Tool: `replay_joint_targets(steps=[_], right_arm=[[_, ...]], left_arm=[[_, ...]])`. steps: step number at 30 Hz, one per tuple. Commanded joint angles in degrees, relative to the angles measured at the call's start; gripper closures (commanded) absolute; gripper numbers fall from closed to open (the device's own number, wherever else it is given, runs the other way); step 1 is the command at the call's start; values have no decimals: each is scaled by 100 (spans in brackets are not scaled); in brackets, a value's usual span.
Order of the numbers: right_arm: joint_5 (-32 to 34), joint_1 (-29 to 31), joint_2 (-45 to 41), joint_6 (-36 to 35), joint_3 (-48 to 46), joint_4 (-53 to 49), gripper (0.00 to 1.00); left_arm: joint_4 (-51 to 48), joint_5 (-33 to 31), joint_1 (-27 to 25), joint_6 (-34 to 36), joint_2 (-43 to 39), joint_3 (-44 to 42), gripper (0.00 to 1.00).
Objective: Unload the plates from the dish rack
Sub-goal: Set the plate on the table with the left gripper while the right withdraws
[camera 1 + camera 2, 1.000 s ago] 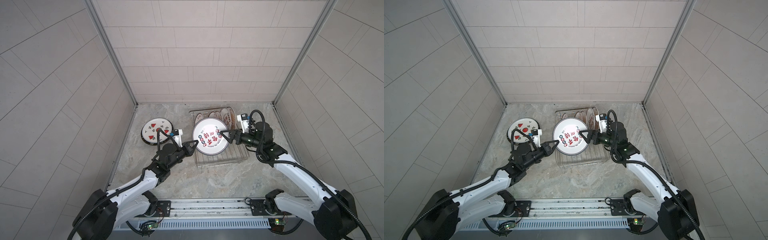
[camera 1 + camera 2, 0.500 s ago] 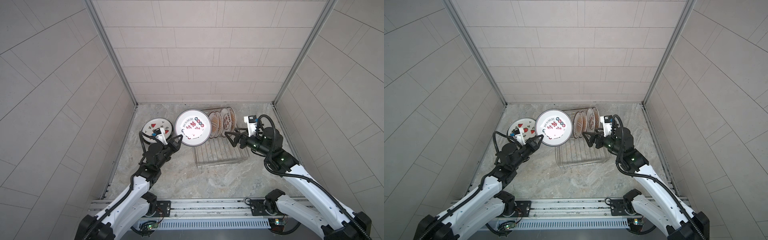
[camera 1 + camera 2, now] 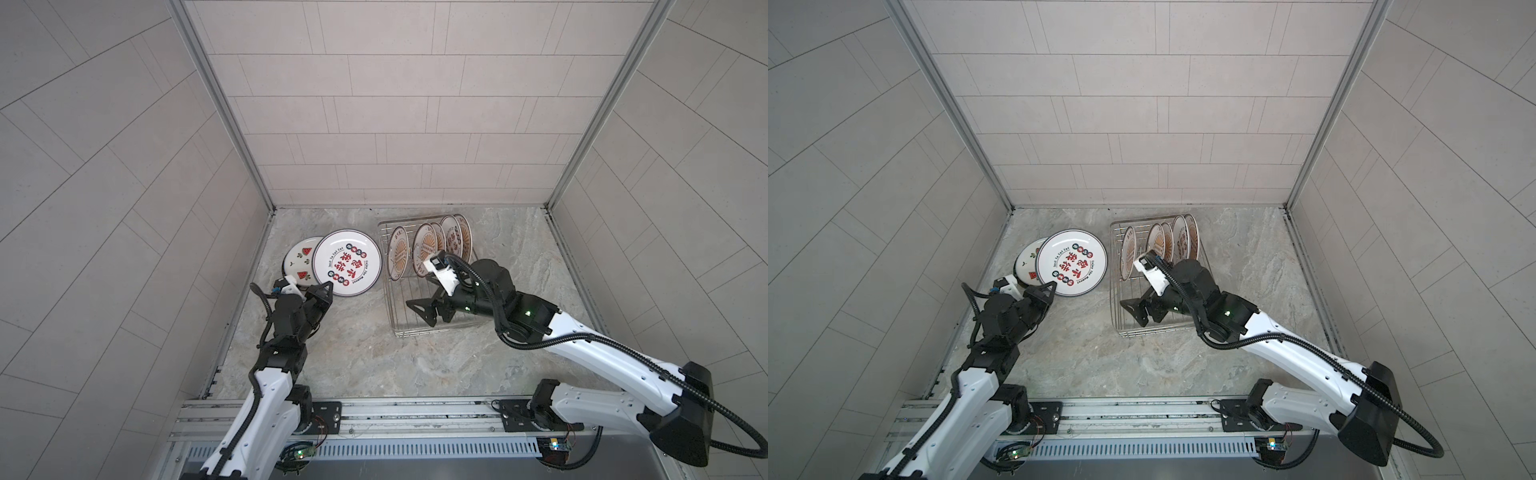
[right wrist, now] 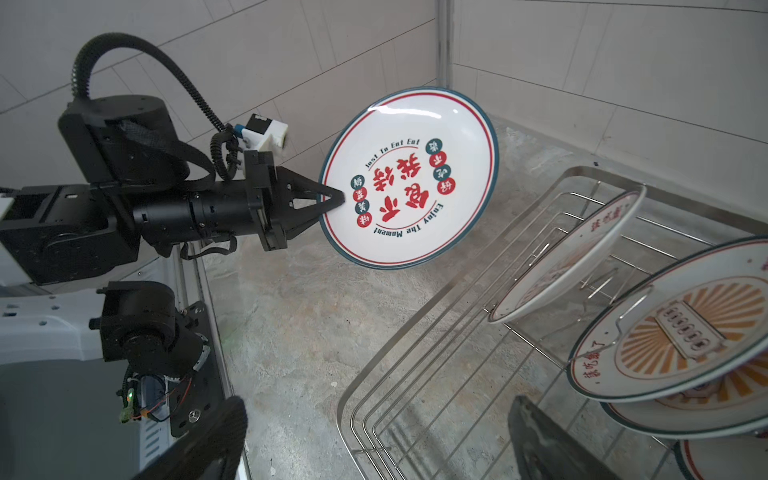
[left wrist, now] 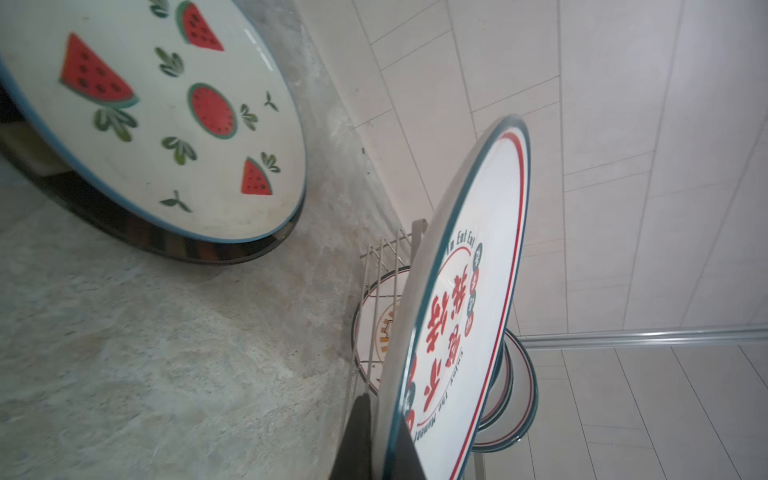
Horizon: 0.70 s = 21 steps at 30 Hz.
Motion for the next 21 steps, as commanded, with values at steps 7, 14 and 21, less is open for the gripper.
replay_joint_targets(steps=[7,14,21], right_arm=[[519,364,1080,-529,944,-605,0],[490,504,2085,-612,1845,-947,0],[718,600,2756,-578,2388,-1236,0]], left_arm=[[-1141,106,163,-368,-152,91,100],[-2080,99,153,-608,-267,-53,100],[-2340,212,162,-673,-234,-179,100]])
